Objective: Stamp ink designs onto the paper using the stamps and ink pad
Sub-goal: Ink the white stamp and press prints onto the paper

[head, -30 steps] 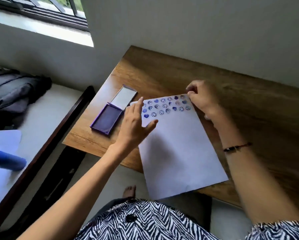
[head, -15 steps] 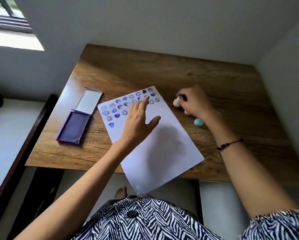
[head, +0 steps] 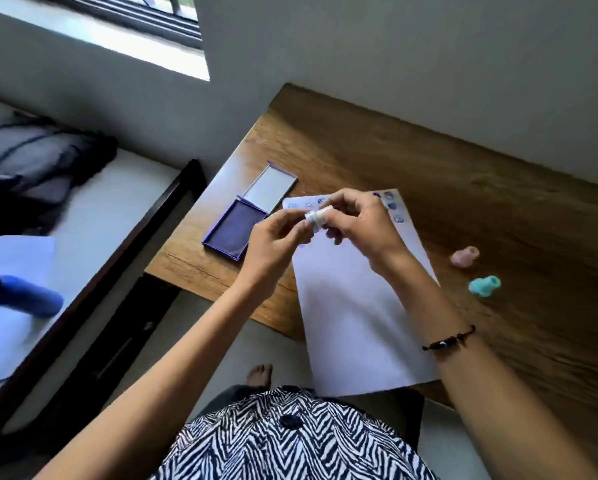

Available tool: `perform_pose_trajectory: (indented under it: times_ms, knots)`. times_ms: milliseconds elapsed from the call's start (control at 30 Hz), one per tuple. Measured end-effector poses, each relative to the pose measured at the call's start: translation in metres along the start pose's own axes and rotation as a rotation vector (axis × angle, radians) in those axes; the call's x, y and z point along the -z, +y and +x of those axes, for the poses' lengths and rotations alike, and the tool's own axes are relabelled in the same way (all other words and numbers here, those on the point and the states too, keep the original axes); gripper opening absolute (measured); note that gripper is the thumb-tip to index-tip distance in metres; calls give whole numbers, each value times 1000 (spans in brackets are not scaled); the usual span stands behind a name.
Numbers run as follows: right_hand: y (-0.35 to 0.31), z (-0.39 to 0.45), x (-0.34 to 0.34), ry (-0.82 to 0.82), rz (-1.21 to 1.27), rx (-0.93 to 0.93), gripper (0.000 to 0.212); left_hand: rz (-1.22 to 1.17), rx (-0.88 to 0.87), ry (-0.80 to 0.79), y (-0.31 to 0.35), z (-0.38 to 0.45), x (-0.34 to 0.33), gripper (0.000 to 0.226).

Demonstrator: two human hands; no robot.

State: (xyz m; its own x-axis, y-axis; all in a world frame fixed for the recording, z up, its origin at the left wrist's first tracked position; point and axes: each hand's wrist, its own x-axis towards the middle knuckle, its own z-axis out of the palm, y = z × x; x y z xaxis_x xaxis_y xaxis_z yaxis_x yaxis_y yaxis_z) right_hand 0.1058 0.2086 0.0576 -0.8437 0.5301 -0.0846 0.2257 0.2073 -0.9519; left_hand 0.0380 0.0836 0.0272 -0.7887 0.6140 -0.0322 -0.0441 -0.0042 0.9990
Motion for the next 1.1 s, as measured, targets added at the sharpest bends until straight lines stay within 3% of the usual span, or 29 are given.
perform_pose_trajectory:
  times_ms: [233,467,533,600,767,933,1100]
  knots:
    - [-17,14,-69,-202,-157,151,9,-144,52,287,-7,-24,51,13]
    - [-36,19,-96,-215,-285,400,18,-436,136,486,-4,-27,69,26]
    - [-38,31,-92,-174,-336,469,19,-485,150,512,-6,-28,75,27]
    - [-35,46,-94,-138,-538,569,19,-472,141,514,-8,-32,80,24]
    - [-4,33,-121,-214,-905,678,15,-487,150,521,-14,-36,81,16]
    - [-16,50,-117,-286,-839,590,18,-485,156,544,-12,-39,79,17]
    - [-10,37,-124,-278,-852,627,18,-472,167,570,-12,-42,82,17]
